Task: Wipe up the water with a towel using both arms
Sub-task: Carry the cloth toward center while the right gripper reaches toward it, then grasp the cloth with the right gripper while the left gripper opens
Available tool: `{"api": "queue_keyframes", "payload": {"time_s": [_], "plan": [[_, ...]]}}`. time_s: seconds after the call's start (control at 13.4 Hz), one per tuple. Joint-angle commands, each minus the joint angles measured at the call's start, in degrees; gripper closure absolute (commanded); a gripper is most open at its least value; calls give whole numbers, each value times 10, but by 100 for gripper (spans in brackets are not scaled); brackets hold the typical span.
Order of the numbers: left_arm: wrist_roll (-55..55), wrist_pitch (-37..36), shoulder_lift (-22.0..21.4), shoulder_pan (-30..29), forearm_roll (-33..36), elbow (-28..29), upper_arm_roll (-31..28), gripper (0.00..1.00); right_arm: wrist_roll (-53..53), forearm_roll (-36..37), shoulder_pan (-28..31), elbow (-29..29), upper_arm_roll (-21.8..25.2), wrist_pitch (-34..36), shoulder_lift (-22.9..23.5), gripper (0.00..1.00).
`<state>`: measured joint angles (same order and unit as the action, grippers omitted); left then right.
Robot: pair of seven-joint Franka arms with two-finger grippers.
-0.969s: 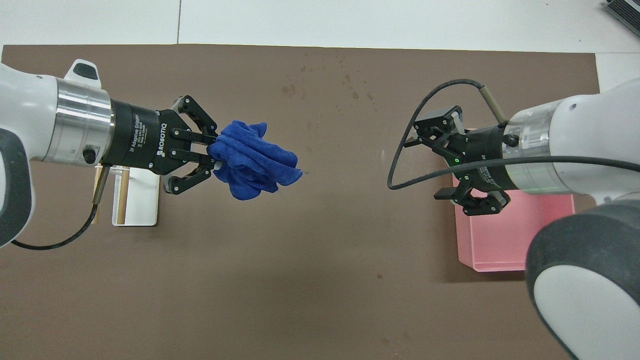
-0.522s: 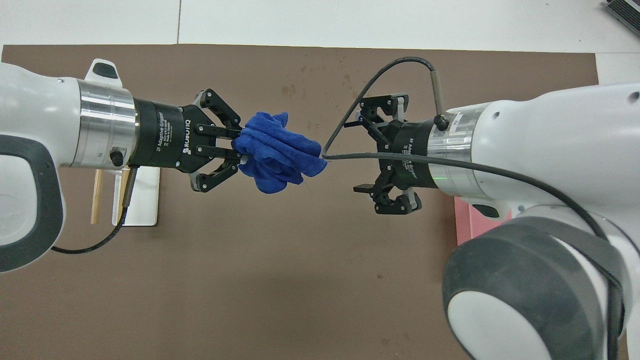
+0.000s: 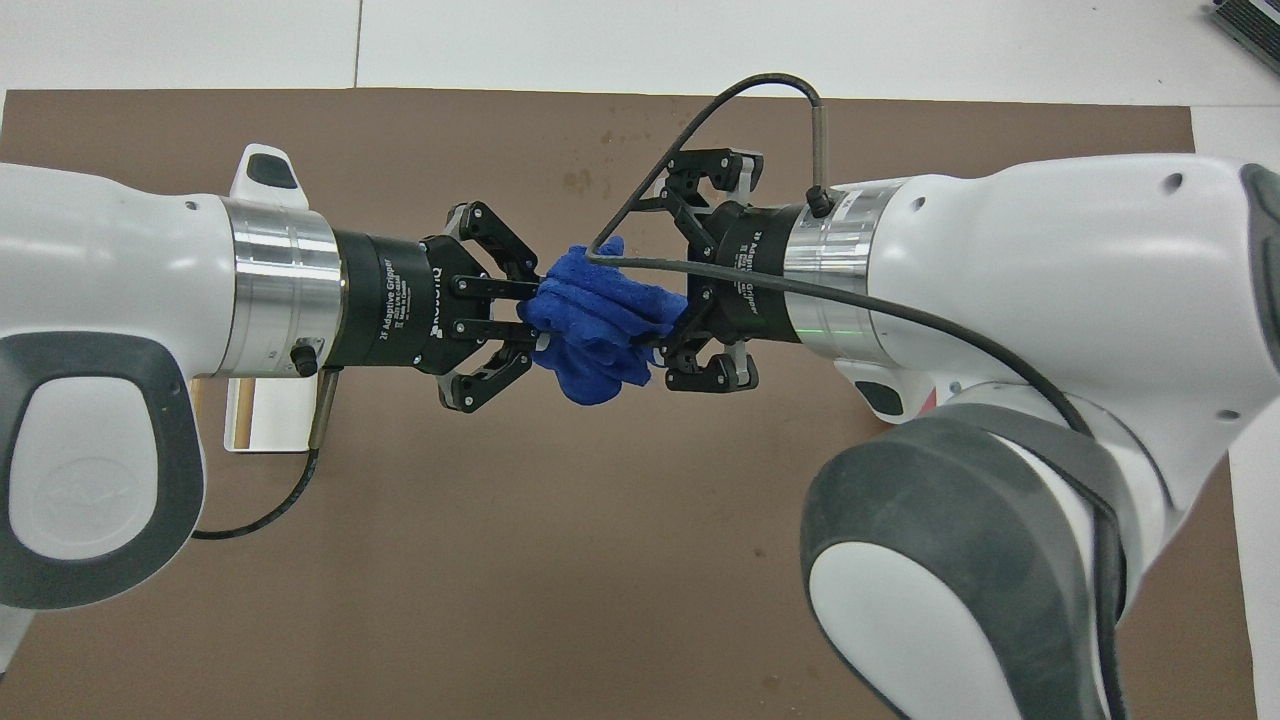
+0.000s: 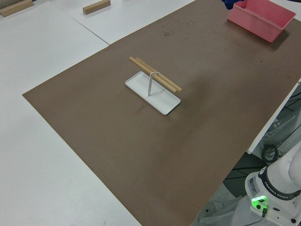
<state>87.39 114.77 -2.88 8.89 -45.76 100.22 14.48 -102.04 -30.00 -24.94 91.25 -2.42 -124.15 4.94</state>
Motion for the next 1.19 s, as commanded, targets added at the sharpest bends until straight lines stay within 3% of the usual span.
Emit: {"api": "queue_keyframes", "payload": {"time_s": [0.0, 0.37, 0.52, 0.82, 0.89, 1.12], "plan": [[1, 10, -25, 8, -19, 20, -6, 100, -11, -14, -6, -7, -1, -19, 11, 2], [-3, 12, -26, 10, -19, 20, -6, 100, -10, -12, -14, 25, -4, -9, -4, 6], [-3, 13, -25, 10, -19, 20, -6, 100, -10, -12, -14, 25, -8, -9, -4, 27], [-3, 14, -25, 11, -19, 20, -7, 100, -8, -12, -14, 26, -11, -7, -5, 94], [-3, 14, -25, 11, -19, 20, -7, 100, -7, -12, -14, 26, -11, -7, -5, 100], [-3, 14, -25, 11, -19, 18, -8, 100, -5, -8, -13, 26, -10, -7, -5, 100]]}}
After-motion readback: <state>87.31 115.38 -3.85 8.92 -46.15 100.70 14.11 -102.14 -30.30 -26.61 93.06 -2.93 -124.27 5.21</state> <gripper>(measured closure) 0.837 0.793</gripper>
